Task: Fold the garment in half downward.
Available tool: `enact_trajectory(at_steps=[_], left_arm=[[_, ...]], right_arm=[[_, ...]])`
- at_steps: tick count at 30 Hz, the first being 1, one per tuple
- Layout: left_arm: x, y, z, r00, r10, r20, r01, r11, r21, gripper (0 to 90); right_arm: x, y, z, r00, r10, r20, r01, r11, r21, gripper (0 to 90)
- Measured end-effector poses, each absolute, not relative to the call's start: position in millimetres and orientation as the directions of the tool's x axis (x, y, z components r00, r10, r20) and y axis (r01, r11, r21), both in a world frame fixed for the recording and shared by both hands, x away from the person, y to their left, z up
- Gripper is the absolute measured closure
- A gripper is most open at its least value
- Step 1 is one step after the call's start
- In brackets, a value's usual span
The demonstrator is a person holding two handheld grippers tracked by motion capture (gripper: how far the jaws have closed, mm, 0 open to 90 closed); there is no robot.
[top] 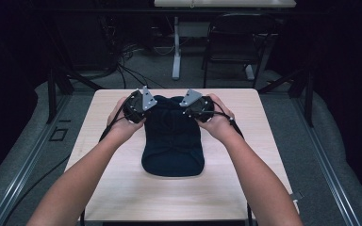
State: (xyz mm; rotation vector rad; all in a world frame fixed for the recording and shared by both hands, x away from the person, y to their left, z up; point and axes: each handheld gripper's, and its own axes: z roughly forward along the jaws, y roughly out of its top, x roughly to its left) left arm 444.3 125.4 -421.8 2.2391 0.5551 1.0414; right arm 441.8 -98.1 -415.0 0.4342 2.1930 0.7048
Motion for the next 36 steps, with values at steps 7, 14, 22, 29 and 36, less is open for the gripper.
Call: enact_trajectory(at_steps=[7, 14, 22, 29, 36], left_arm=[[425, 126, -435, 0.625, 0.549, 0.556, 0.084, -0.754, 0.651, 81.0], [411, 127, -452, 0.646, 0.534, 0.545, 0.086, -0.76, 0.644, 81.0], [415, 126, -461, 0.659, 0.528, 0.536, 0.107, -0.771, 0.628, 81.0], [425, 124, -438, 0.579, 0.631, 0.516, 0.122, -0.693, 0.71, 81.0], [393, 126, -458, 0.649, 0.539, 0.537, 0.058, -0.739, 0.671, 80.9]], right_arm=[[426, -99, -422, -0.65, 0.463, -0.603, 0.044, 0.814, 0.579, 81.0], [412, -100, -437, -0.669, 0.417, -0.615, 0.025, 0.84, 0.542, 80.9], [411, -99, -451, -0.693, 0.393, -0.605, 0.032, 0.855, 0.518, 80.9], [427, -98, -439, -0.667, 0.453, -0.591, 0.074, 0.83, 0.553, 80.9], [399, -105, -445, -0.675, 0.449, -0.586, 0.028, 0.809, 0.587, 80.4]])
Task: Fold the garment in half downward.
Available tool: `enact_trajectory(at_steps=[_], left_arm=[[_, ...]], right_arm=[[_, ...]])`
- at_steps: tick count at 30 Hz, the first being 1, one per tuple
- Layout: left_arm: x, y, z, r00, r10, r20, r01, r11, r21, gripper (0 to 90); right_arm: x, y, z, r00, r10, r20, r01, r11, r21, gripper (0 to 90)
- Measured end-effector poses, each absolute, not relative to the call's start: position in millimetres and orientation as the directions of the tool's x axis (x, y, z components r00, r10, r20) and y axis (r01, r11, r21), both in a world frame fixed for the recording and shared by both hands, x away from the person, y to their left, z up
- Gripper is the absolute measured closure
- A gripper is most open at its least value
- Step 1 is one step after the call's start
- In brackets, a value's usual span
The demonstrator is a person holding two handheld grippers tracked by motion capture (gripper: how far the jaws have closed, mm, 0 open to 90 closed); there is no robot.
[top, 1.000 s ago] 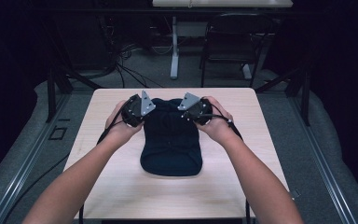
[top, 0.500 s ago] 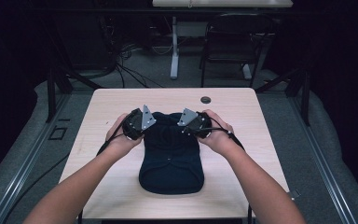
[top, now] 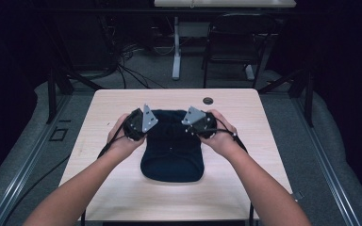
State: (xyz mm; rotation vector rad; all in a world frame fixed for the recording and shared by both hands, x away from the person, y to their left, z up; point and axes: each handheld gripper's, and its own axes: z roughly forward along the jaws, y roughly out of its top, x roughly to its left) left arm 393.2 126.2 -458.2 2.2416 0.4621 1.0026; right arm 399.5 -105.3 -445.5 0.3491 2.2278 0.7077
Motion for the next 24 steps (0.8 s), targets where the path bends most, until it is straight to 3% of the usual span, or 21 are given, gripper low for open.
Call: enact_trajectory(at_steps=[7, 24], left_arm=[[371, 132, -483, 0.719, 0.478, 0.505, 0.048, -0.759, 0.649, 80.9], [361, 154, -488, 0.808, 0.439, 0.393, 0.075, -0.739, 0.67, 80.5]], right_arm=[[370, -113, -476, -0.738, 0.388, -0.552, 0.016, 0.828, 0.561, 80.4], [339, -105, -472, -0.822, 0.352, -0.447, 0.066, 0.84, 0.539, 80.4]])
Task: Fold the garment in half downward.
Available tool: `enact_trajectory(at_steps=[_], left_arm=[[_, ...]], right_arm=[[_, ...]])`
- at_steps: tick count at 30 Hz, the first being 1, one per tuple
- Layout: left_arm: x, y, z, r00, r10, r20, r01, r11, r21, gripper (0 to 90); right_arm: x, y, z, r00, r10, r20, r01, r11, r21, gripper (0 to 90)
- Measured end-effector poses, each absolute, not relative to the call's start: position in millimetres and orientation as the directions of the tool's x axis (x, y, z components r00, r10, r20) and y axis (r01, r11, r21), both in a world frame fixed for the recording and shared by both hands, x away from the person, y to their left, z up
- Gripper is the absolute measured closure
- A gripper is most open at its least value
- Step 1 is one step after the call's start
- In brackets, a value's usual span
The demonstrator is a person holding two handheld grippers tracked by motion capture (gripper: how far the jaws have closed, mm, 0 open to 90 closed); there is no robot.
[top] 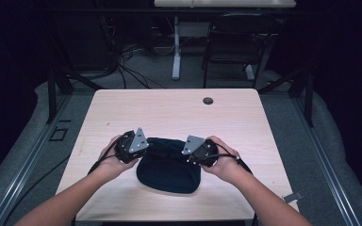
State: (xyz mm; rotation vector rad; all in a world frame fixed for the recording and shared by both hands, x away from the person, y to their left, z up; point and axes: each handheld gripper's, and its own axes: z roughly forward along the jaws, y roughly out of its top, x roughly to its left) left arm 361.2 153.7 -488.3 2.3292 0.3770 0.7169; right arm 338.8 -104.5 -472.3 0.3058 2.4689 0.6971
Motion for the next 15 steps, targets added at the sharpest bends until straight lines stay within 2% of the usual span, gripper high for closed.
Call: enact_trajectory(at_steps=[7, 15], left_arm=[[349, 160, -506, 0.855, 0.39, 0.341, 0.088, -0.758, 0.646, 80.2], [339, 165, -524, 0.886, 0.355, 0.298, 0.096, -0.769, 0.632, 79.9]], right_arm=[[324, -100, -490, -0.853, 0.328, -0.406, 0.089, 0.858, 0.506, 80.3], [313, -97, -512, -0.879, 0.351, -0.323, 0.138, 0.836, 0.532, 79.8]])
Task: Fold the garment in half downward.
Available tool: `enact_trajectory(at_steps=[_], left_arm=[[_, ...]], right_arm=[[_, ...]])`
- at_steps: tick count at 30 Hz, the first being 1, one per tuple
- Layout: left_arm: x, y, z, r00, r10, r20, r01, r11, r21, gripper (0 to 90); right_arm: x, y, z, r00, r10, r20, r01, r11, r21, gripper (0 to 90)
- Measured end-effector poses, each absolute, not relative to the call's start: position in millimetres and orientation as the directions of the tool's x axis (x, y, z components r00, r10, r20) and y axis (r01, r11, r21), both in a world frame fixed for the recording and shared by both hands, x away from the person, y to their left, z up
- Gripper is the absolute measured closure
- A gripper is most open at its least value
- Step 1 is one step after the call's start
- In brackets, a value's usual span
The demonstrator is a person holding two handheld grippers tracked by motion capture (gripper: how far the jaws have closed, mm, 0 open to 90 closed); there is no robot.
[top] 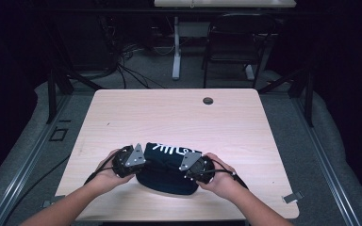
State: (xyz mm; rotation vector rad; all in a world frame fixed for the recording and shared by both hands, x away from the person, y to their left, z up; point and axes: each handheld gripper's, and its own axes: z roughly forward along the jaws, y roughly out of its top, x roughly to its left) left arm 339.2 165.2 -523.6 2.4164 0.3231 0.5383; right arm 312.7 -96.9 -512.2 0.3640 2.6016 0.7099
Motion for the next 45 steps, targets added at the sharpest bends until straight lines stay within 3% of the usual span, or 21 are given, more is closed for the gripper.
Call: enact_trajectory(at_steps=[9, 23, 30, 38, 45], left_arm=[[336, 168, -537, 0.907, 0.328, 0.264, 0.109, -0.787, 0.607, 79.5], [322, 159, -548, 0.913, 0.378, 0.152, 0.197, -0.736, 0.647, 78.6], [311, 166, -540, 0.916, 0.387, 0.103, 0.223, -0.706, 0.673, 71.0], [310, 179, -518, 0.898, 0.425, 0.116, 0.231, -0.678, 0.698, 68.4], [314, 172, -524, 0.89, 0.444, 0.099, 0.252, -0.662, 0.706, 65.5]], right_arm=[[303, -93, -528, -0.891, 0.358, -0.279, 0.162, 0.824, 0.543, 80.0], [303, -108, -537, -0.876, 0.379, -0.299, 0.174, 0.825, 0.538, 80.1], [294, -118, -531, -0.885, 0.402, -0.234, 0.204, 0.787, 0.582, 71.8], [286, -130, -513, -0.869, 0.455, -0.197, 0.223, 0.714, 0.664, 72.0], [290, -131, -519, -0.86, 0.473, -0.19, 0.246, 0.711, 0.659, 70.5]])
